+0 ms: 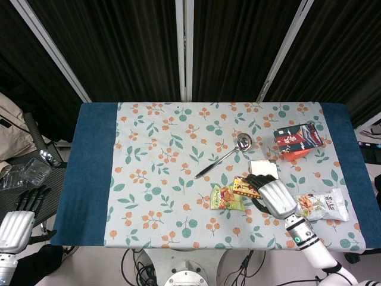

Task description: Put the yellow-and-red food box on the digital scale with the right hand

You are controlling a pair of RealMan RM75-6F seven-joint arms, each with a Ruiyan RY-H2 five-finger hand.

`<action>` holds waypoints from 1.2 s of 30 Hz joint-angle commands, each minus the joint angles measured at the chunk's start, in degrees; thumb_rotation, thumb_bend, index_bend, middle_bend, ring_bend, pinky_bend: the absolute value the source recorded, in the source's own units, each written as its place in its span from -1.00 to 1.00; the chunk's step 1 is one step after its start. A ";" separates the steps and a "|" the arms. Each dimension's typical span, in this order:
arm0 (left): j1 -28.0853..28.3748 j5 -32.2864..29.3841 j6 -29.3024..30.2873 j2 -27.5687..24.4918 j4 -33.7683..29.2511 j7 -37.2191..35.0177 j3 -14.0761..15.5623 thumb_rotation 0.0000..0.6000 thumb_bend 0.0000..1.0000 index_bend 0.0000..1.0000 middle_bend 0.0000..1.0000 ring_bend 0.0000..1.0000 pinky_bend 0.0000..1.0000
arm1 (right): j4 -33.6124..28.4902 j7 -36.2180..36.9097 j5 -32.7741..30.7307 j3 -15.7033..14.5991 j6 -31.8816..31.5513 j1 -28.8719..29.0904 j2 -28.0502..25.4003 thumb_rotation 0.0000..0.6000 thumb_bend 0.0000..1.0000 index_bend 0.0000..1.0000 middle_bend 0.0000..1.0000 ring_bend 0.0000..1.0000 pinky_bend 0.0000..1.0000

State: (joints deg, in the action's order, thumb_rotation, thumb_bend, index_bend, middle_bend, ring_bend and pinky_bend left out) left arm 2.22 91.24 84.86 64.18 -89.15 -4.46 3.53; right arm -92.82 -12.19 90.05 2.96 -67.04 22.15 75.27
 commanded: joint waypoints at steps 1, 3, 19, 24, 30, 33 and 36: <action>0.16 -0.08 -0.22 -0.19 -0.41 0.33 -0.07 1.00 -0.90 -0.99 -1.00 -1.00 -1.00 | 3.45 2.12 -2.55 1.45 3.21 1.97 -0.23 1.00 -0.29 -0.37 -0.15 -0.23 0.11; 0.25 -0.27 -0.39 -0.41 -0.76 0.63 -0.16 1.00 -0.90 -0.99 -1.00 -1.00 -1.00 | 5.50 3.58 -3.88 1.91 5.06 3.01 0.48 1.00 -0.29 -0.37 -0.15 -0.23 0.11; 0.54 -1.06 -1.23 -1.16 -1.83 1.36 -0.39 1.00 -0.90 -0.99 -1.00 -1.00 -1.00 | 19.30 10.49 -9.51 3.97 11.76 7.93 6.84 1.00 -0.30 -0.37 -0.16 -0.23 0.11; 0.86 -1.29 -1.86 -1.10 -1.88 1.54 -0.49 1.00 -0.90 -0.98 -1.00 -1.00 -1.00 | 22.59 11.95 -10.99 3.95 13.20 8.44 7.94 1.00 -0.29 -0.37 -0.17 -0.23 0.11; 1.22 -1.43 -2.33 -1.25 -2.30 2.04 -0.64 1.00 -0.90 -0.98 -1.00 -1.00 -1.00 | 25.49 14.48 -11.18 3.55 14.02 8.88 9.12 1.00 -0.34 -0.39 -0.24 -0.26 0.07; 1.36 -1.39 -2.54 -1.38 -2.46 2.38 -0.62 1.00 -0.90 -0.98 -1.00 -1.00 -1.00 | 25.90 15.74 -10.83 2.97 14.97 9.21 8.90 1.00 -0.58 -0.62 -0.51 -0.54 -0.16; 1.39 -1.33 -2.49 -1.43 -2.61 2.51 -0.64 1.00 -0.90 -0.98 -1.00 -1.00 -1.00 | 25.61 15.87 -10.83 2.53 16.00 9.57 8.19 1.00 -0.90 -0.95 -0.88 -0.96 -0.67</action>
State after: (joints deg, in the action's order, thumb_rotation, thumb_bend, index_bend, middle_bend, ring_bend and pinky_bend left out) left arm 3.62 89.91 82.38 62.75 -91.76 -1.95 2.89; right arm -67.16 3.59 79.18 5.67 -51.24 31.57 83.66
